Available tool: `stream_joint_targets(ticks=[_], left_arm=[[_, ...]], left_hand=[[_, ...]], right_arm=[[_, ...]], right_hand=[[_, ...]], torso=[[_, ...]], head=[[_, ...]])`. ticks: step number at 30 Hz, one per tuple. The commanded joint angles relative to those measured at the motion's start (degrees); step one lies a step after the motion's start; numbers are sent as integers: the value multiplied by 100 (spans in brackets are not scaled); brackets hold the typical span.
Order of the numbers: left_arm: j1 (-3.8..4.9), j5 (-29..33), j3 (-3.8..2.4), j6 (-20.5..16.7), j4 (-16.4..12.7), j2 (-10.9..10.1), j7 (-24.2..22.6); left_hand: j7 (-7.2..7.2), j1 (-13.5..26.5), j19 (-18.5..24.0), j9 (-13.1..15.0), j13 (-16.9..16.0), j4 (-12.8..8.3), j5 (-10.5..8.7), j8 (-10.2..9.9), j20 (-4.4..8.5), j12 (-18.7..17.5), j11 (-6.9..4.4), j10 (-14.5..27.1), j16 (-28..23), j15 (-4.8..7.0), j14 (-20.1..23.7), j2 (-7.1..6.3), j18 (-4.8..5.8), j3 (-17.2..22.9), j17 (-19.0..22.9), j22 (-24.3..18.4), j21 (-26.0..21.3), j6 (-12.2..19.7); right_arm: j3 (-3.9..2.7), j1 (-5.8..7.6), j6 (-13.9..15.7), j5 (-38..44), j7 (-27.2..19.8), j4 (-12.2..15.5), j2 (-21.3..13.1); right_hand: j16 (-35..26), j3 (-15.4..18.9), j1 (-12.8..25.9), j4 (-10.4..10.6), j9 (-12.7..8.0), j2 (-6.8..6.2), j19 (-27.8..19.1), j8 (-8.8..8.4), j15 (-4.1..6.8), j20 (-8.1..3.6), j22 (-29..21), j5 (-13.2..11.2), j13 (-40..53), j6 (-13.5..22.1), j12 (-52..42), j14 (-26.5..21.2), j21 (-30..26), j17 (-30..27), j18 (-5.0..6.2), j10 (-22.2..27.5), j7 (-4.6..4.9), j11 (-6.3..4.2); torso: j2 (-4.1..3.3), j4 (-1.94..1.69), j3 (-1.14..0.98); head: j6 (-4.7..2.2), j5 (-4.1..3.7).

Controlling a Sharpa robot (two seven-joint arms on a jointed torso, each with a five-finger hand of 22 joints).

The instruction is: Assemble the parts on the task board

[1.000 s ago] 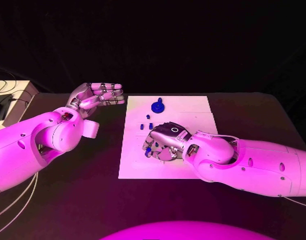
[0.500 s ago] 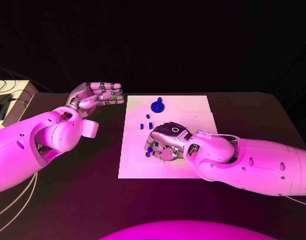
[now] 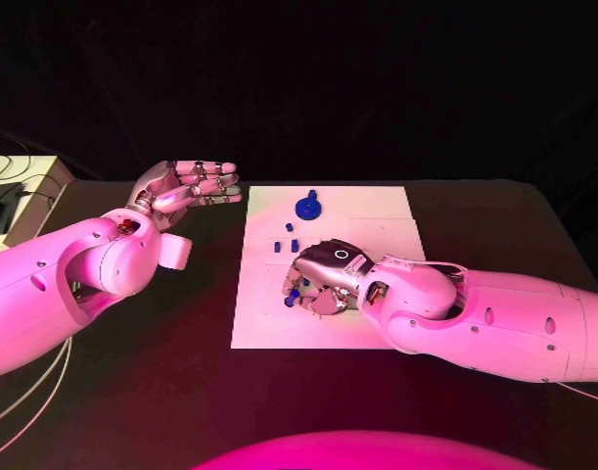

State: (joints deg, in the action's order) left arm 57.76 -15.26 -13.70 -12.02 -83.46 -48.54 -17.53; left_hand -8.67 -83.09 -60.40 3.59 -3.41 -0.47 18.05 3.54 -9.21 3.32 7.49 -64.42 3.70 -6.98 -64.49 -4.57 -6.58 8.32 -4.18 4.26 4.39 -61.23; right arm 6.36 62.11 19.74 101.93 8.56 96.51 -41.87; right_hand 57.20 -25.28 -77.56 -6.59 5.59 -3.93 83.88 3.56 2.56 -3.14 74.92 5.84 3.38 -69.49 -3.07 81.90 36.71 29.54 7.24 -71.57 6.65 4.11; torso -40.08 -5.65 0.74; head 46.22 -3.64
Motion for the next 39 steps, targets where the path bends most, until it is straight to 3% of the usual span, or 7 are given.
stream_joint_targets(ticks=[1,5,14,18,24,32,39], left_arm=[[1,16,-5,81,-23,0,-62],[1,16,-5,78,-26,-2,-62],[1,16,-5,79,-29,5,-62],[1,16,-5,74,-29,9,-61],[1,18,-5,63,-24,11,-62],[1,20,-5,64,-18,15,-59],[1,21,-5,66,-8,24,-59]], left_hand=[[9,18,28,1,6,-8,22,4,6,5,9,-28,-21,0,22,-38,56,37,4,-4,-24,-26],[9,18,28,1,6,-8,22,4,6,5,9,-28,-21,0,22,-38,56,37,4,-4,-24,-26],[4,11,34,1,6,4,23,4,10,4,12,-23,-22,-1,28,-51,61,80,5,-2,-19,-22],[4,10,33,1,6,4,22,3,10,4,12,-23,-22,-1,28,-52,61,81,5,-2,-19,-17],[20,7,30,-1,7,-2,22,2,11,3,20,4,-22,-3,30,-66,59,84,5,-2,-18,74],[18,9,30,0,6,-5,20,3,8,4,26,24,-22,-6,34,-69,58,78,5,-2,-18,73],[18,9,30,0,6,-5,20,3,8,4,26,24,-22,-6,34,-69,58,78,5,-2,-18,73]], right_arm=[[10,-6,-158,133,97,-36,31],[18,-6,-153,143,121,-62,67],[28,-6,-118,145,115,-113,152],[32,-6,-89,124,73,-117,167],[35,-6,-42,66,-1,-96,156],[37,-8,72,27,-45,-61,92],[36,-9,435,-116,-156,19,-19]], right_hand=[[-37,105,-110,-3,-17,131,233,9,10,-36,426,151,12,25,-33,-6,-48,-13,67,-233,11,-136],[-38,335,-135,9,-86,98,231,14,-7,-15,423,238,13,122,-35,-5,-68,-18,80,-160,26,-118],[-47,512,-60,87,-155,-67,231,3,-29,6,409,297,9,311,-32,-9,-140,-31,99,-59,32,-84],[-45,604,12,165,-159,-167,230,0,-62,30,399,339,4,413,-33,-9,-190,-36,114,146,1,-37],[-72,917,120,281,-161,-370,224,1,-120,78,344,481,3,602,-38,-21,-423,-62,173,535,-41,58],[-102,1784,-193,476,-163,-267,272,0,-193,182,269,519,4,703,-60,-22,-815,-134,308,1001,-31,164],[-134,1894,-290,679,-165,-368,277,0,-215,203,214,592,0,784,-62,-25,-1084,-176,354,1160,-31,198]], torso=[[9,-4,1],[9,-4,6],[6,3,-2],[12,3,-2],[9,2,-6],[7,9,-10],[8,1,-9]], head=[[6,1],[-25,8],[-4,3],[-33,11],[-12,19],[-18,24],[-22,13]])
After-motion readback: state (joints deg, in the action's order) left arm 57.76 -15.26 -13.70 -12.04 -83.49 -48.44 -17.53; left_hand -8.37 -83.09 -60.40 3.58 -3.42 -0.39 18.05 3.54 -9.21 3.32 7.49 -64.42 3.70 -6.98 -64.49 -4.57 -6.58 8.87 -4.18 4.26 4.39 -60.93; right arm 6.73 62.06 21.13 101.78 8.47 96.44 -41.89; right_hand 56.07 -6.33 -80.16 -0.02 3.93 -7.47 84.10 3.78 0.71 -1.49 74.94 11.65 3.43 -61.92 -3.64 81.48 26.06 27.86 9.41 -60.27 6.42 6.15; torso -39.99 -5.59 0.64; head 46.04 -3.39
